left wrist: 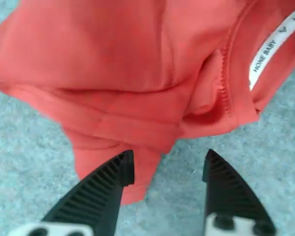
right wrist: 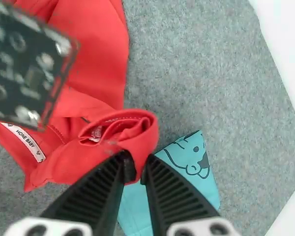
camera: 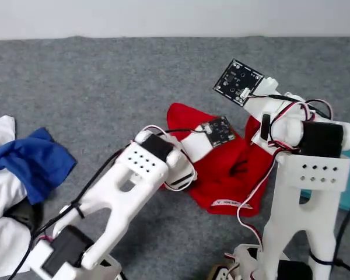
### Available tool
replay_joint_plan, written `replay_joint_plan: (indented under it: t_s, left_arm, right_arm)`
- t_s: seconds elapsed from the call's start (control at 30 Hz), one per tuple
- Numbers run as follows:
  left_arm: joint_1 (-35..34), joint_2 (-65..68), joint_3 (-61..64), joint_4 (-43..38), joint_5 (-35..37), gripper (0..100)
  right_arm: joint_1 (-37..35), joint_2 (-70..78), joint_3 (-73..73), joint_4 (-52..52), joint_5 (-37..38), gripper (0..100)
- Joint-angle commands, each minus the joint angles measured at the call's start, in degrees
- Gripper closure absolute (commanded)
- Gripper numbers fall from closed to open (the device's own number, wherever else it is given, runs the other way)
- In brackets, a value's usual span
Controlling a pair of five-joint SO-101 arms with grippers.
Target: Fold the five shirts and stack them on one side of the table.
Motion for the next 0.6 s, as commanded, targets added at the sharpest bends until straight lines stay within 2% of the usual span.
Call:
replay_joint_plan:
  t_s: [0.0,0.33,0.57]
  left_arm:
    - [0.62,1.23,-3.21,-1.32,-0.70,77]
    - [0.26,8.18,-7.34,-1.32,-0.79,91]
    - [0.26,5.71,-10.24,-1.05,-0.79,97]
  right_arm:
    - [0.66,-0.84,-0.18,-0.31,0.26,99.0]
    - [0.66,-0.84,-0.18,-0.31,0.26,99.0]
    - [0.75,-0.84,-0.18,-0.31,0.26,99.0]
